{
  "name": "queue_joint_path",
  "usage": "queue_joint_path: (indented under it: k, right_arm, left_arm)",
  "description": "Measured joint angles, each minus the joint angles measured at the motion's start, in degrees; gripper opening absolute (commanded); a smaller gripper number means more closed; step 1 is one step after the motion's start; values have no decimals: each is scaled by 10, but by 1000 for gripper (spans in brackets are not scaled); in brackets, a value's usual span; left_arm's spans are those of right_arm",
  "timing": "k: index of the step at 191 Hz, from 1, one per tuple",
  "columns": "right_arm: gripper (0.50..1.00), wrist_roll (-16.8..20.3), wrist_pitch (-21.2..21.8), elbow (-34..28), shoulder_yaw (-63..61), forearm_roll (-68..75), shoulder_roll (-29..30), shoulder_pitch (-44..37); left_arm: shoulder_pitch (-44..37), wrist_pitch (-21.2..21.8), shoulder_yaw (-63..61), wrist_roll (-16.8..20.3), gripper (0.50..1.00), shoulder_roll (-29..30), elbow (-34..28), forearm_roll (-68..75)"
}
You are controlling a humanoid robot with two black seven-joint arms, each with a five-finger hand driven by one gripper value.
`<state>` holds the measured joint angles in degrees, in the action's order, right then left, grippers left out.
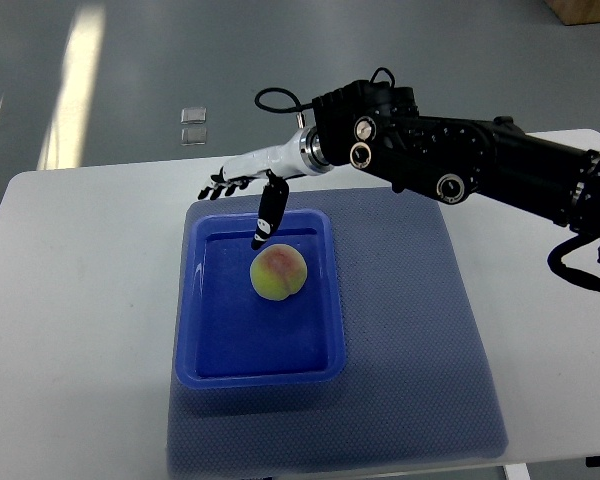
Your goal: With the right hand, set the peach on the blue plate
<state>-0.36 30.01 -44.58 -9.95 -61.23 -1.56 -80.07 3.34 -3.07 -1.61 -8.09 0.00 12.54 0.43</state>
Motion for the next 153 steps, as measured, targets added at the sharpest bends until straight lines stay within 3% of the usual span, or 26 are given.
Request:
queue_joint_path:
  k: [34,71,95,115,153]
  right_arm:
    - [930,-2,-1,-19,-134,63,-108,8]
    - [930,-9,-30,-22,-315,157,-177,129]
    - [930,-26,-64,-21,-436,212,-169,223]
    - [930,-58,-91,-15,-521,272,-129,308]
    - [930,-96,-125,16,-598,411,-60,397]
  left_arm:
    - [0,0,-1,0,1000,0,0,0]
    - [0,0,0,0,1000,0,1,0]
    - [0,0,0,0,1000,0,1,0]
    - [-1,0,0,0,1000,0,1,0]
    - [-1,0,0,0,1000,0,1,1]
